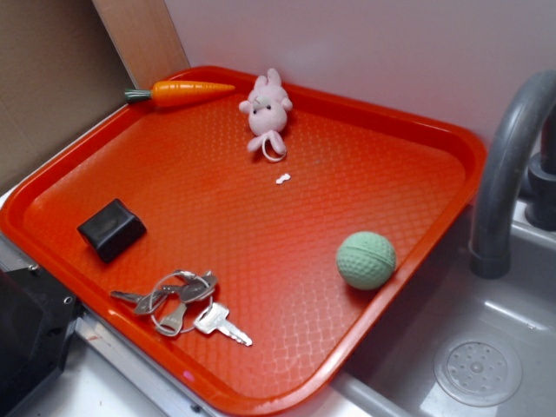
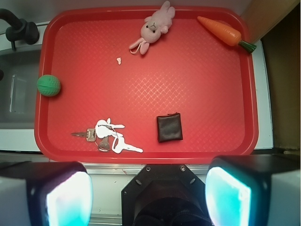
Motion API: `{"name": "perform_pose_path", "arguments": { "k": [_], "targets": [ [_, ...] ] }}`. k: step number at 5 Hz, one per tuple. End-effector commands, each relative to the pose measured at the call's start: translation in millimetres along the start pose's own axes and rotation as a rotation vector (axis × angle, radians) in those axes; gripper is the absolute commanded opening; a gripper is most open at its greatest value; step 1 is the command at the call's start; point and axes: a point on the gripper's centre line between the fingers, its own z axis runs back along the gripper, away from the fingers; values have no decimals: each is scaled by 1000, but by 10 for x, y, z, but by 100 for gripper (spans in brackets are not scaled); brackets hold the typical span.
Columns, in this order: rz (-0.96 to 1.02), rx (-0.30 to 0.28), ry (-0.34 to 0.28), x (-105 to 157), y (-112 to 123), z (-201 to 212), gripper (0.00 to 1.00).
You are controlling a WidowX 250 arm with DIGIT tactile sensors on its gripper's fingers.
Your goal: Grab the green ball.
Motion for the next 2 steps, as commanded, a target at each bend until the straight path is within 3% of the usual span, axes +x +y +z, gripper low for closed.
{"name": "perform_pose_path", "arguments": {
  "k": [1,2],
  "targets": [
    [0,0,0,0,0,0,100],
    [-248,-55,-51,-62,-485,-398,100]
  ]
}}
